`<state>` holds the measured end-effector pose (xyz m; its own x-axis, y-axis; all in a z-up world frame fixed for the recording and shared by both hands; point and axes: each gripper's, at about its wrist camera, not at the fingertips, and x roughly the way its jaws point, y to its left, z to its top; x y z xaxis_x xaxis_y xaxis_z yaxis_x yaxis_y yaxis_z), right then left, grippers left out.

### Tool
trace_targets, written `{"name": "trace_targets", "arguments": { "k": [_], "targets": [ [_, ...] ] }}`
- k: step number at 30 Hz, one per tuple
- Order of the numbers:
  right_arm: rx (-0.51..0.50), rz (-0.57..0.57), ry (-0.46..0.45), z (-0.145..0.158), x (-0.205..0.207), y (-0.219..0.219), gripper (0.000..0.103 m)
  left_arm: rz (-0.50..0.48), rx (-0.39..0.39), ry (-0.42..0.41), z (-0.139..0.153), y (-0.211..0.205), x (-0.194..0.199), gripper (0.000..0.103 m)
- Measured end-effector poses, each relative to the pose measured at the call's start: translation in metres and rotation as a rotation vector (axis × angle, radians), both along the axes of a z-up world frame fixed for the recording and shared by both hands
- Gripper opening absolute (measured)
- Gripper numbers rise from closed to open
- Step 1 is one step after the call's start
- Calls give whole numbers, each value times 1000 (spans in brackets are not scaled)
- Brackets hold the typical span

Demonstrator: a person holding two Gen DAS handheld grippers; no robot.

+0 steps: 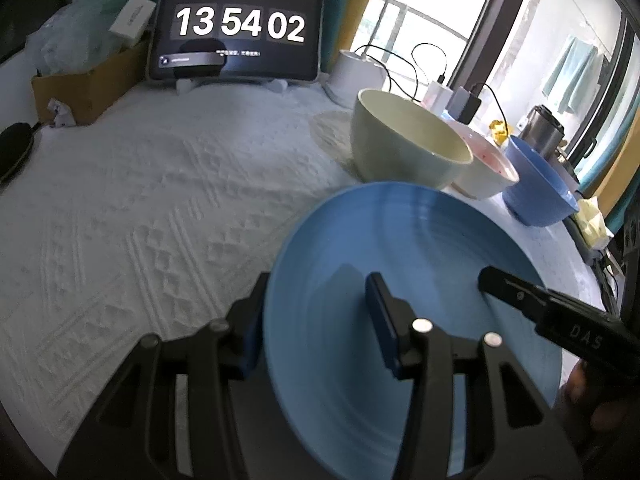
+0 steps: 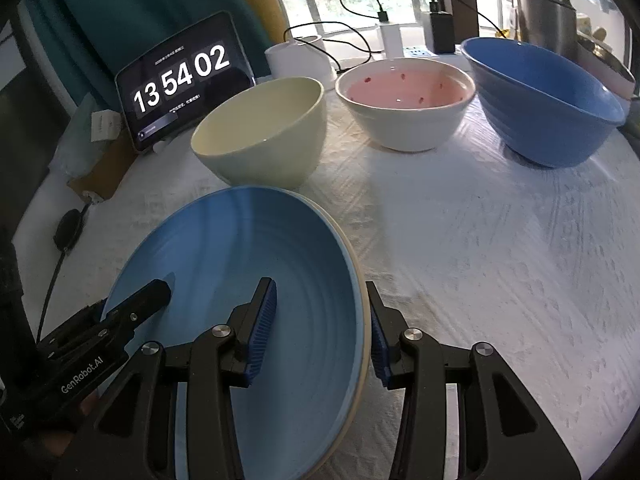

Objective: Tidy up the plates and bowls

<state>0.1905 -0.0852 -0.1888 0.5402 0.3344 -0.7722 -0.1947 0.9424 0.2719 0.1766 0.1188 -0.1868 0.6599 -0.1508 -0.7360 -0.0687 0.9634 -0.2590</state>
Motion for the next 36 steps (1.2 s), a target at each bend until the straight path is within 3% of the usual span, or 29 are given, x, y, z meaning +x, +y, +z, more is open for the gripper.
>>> {"name": "trace_targets", "arguments": {
  "k": [10,15,21,36],
  "targets": [
    [-9,-11,5,0,1,3,46,-6,-5,-2,0,0,2,48],
    [-19,-27,51,-5,3,1,48,15,-10,16,2,2,1,49],
    [-18,-26,34,2,-6,-1,48,52,1,24,4,7,-7,49],
    [0,-44,-23,21,-35,-25,48,65,43,-42,30,-10,-31,50]
  ]
}}
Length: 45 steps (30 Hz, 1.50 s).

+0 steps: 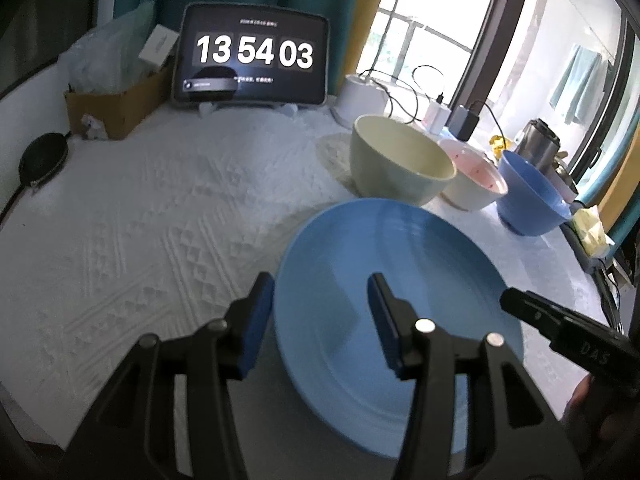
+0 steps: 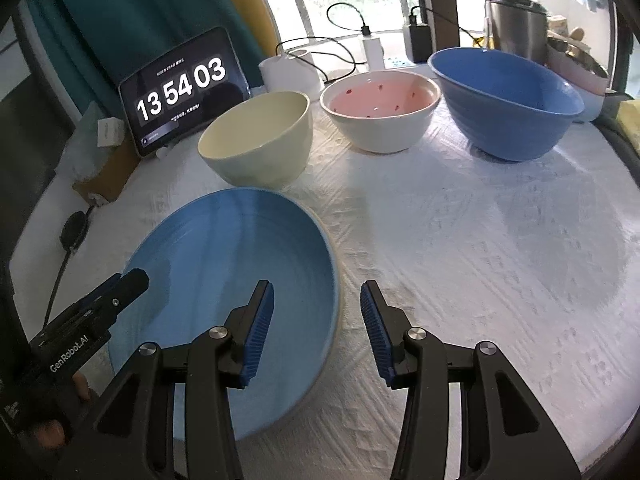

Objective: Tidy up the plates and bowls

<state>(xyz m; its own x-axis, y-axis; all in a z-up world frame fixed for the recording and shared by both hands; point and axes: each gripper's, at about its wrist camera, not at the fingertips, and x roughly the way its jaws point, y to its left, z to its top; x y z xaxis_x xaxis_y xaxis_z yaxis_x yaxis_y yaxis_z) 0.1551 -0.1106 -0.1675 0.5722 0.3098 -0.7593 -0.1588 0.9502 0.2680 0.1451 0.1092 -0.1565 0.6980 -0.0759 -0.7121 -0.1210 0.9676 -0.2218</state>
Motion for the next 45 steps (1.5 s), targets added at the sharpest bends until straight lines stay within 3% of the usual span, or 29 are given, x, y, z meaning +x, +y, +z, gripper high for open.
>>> {"name": "trace_targets", "arguments": {
  "k": [12,28,45],
  "targets": [
    [34,-35,-31,10,-18,-34,48,63,50,-39,19,-12,-14,51],
    [60,-105,-96,23,-26,-95,48,-81,110,-118,50,-90,-13,51],
    [67,-187,-168,33,2,-157,48,-168,189,-176,68,-148,32,51]
  ]
}}
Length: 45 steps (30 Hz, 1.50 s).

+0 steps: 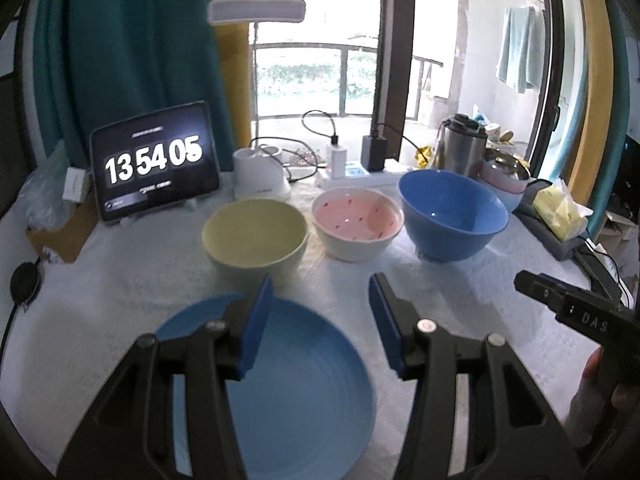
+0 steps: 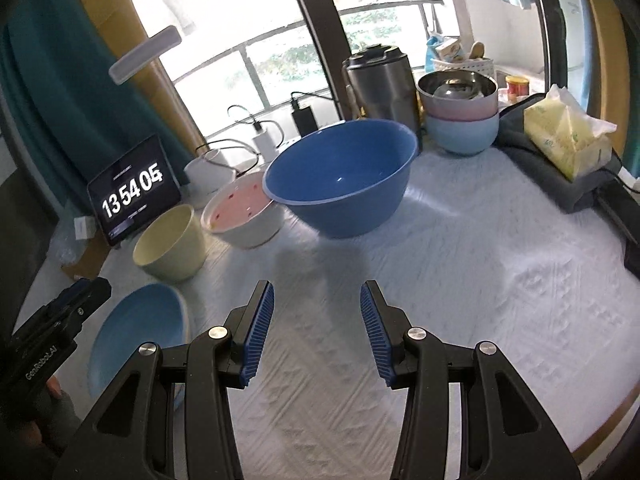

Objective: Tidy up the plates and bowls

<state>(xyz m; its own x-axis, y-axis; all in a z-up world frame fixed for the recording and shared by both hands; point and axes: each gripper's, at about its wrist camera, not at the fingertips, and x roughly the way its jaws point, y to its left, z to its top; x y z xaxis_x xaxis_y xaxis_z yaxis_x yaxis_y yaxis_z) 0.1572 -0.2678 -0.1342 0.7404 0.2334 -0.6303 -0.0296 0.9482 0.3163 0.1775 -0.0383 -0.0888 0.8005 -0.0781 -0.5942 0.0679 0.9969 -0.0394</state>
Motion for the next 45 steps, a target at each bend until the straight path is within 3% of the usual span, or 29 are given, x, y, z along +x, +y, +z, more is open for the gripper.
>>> {"name": "trace_targets", "arguments": {
  "k": [12,30,45],
  "targets": [
    [-10,-43,-7,-8,37,-33,48,-79,22,-8,-2,-47,50,51],
    [20,-83,-55,-7,89,-54,48,-171,-31,1,-18,-81,111,51],
    [-13,-108,92,-51,123,-51,49,-209,-40,60,-36,-99,131,51]
  ]
}}
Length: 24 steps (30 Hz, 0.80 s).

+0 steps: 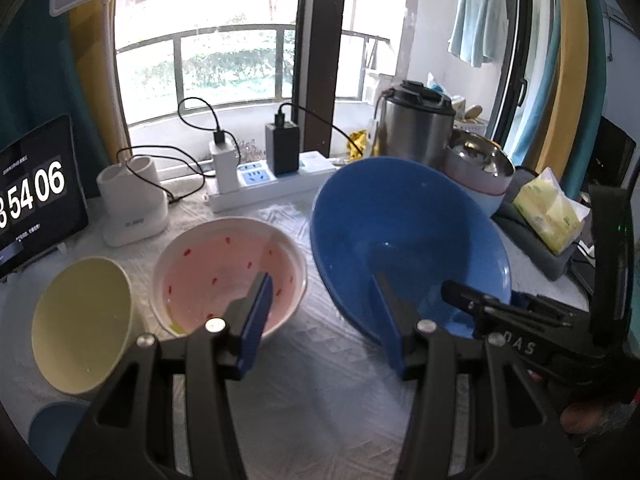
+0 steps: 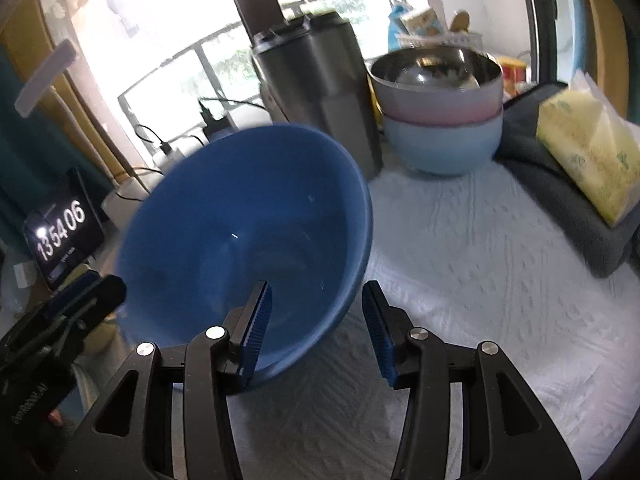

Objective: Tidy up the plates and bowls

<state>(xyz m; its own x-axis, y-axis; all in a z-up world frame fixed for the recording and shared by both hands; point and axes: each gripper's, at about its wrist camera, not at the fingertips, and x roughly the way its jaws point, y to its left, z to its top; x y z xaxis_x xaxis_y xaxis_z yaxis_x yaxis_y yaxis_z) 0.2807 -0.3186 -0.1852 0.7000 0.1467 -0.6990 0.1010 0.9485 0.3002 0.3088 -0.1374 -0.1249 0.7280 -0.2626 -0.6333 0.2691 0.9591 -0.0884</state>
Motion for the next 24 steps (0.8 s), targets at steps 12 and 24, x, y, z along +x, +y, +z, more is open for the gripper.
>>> {"name": "trace_targets", "arguments": {
  "k": [12,24],
  "targets": [
    [10,-45,17,-10,-3,-13,50,-32,54,-31,-3,-18,-4,51],
    [24,-8,-4,-15,-5,-12,38,-55,80,-51,-10,-27,-5,50]
  ]
}}
